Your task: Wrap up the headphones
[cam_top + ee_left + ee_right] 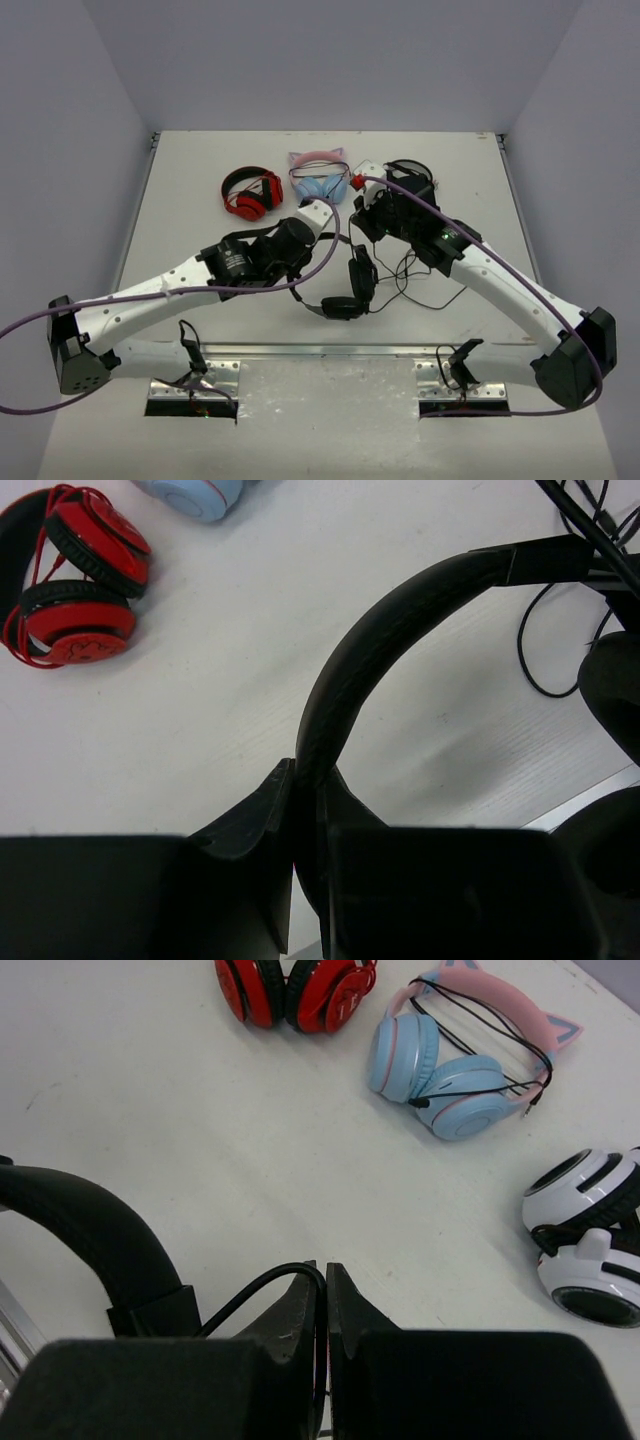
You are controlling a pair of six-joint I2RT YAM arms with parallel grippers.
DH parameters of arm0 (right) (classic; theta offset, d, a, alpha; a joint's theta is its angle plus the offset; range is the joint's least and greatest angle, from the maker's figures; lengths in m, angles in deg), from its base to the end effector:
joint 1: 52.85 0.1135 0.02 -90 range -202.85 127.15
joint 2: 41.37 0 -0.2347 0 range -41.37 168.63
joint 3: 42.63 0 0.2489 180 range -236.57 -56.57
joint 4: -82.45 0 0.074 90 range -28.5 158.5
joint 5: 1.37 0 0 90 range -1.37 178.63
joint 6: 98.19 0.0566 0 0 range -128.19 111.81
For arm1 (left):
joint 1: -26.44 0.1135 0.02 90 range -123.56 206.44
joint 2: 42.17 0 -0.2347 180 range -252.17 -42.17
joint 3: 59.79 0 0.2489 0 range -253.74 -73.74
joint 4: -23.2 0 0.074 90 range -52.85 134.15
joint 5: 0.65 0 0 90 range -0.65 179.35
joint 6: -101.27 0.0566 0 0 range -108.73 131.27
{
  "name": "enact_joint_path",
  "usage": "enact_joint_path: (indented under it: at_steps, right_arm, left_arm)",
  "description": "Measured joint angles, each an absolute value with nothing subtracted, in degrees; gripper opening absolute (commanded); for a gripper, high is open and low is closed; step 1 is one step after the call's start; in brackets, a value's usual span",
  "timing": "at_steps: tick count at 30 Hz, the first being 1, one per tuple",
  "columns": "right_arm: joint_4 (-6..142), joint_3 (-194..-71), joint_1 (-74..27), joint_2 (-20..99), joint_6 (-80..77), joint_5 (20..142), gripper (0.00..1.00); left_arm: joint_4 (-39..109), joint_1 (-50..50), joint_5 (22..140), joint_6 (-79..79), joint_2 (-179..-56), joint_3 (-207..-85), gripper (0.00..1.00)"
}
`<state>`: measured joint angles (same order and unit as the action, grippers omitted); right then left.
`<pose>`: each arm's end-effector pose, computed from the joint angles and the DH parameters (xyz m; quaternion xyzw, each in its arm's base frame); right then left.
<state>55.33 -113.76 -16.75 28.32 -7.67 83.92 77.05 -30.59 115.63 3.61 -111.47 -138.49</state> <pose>0.2436 0.1834 0.2834 -0.2793 0.7987 0.2001 0.4940 0.1689 -0.2143 0.2863 0.2950 0.8526 -0.0246 0.4306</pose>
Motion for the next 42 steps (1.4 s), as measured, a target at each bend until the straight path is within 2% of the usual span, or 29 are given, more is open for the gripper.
enact_joint_path:
  at_steps: [11, 17, 25, 30, 32, 42]
  right_arm:
    - [57.8, -113.8, -17.2, 30.1, -3.1, 74.1, 0.05]
    - [66.7, -110.7, -17.2, 27.7, 2.8, 65.9, 0.05]
    - [80.3, -103.7, -17.3, 25.4, 12.1, 60.6, 0.14]
    - [87.9, -100.5, -17.5, 25.5, 18.0, 58.6, 0.15]
    - [91.9, -100.5, -17.5, 26.3, 20.5, 57.4, 0.21]
    - [112.3, -93.8, -17.5, 31.9, 33.7, 51.5, 0.23]
  left_arm:
    - [71.5, -30.6, 116.8, 4.8, -98.2, -134.6, 0.0]
    - [69.6, -30.6, 119.2, 4.8, -92.1, -134.7, 0.0]
    - [70.4, -30.7, 119.8, 1.2, -95.1, -143.9, 0.0]
    - [70.0, -30.7, 119.8, -2.0, -96.2, -151.0, 0.0]
    - [69.9, -30.7, 119.8, -2.9, -97.6, -154.4, 0.0]
    - [70.0, -30.7, 126.1, -7.8, -102.0, -163.3, 0.0]
